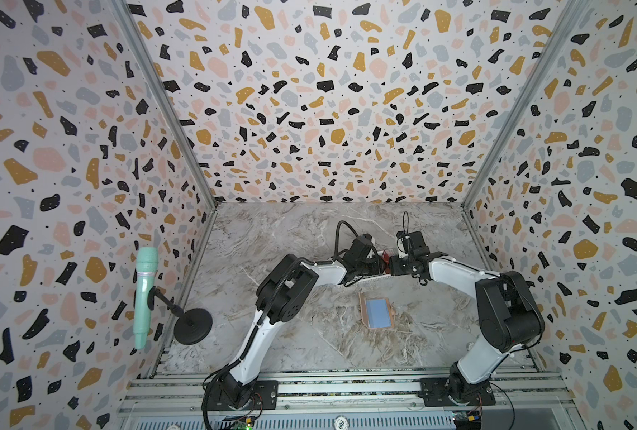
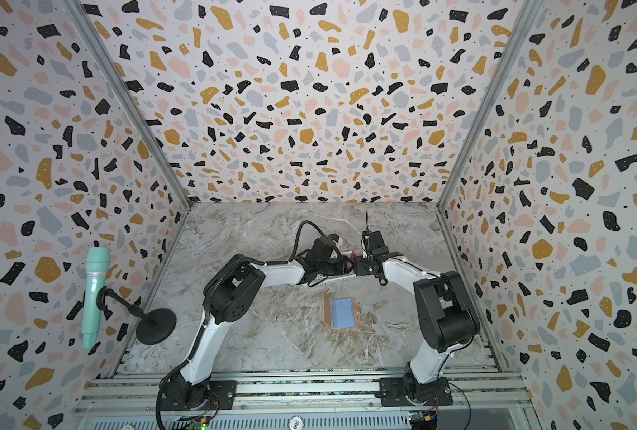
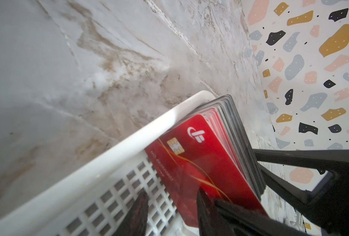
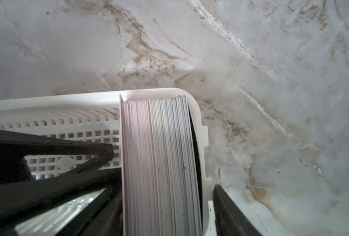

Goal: Insert credit cards into a card holder
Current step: Pick up the credit card from the storage box.

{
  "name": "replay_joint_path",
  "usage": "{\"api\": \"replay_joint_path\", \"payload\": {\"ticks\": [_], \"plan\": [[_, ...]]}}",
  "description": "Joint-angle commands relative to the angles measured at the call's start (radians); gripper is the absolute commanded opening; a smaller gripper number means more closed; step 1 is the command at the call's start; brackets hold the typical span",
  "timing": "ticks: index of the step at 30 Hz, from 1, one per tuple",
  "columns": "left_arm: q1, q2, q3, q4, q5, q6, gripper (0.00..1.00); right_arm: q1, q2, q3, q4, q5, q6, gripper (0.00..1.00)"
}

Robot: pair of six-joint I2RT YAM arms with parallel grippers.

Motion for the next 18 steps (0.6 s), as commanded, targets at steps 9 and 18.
{"api": "replay_joint_path", "payload": {"ticks": [9,18], "plan": [[-0.005,0.065,0.036,-0.058,0.014,0.001,0.40,0.004,-0.075,0.003,-0.016,-0.029,0.006,0.66],[-0.005,0.066,0.034,-0.055,0.013,0.002,0.39,0.007,-0.138,-0.017,-0.038,-0.020,0.006,0.69]]}}
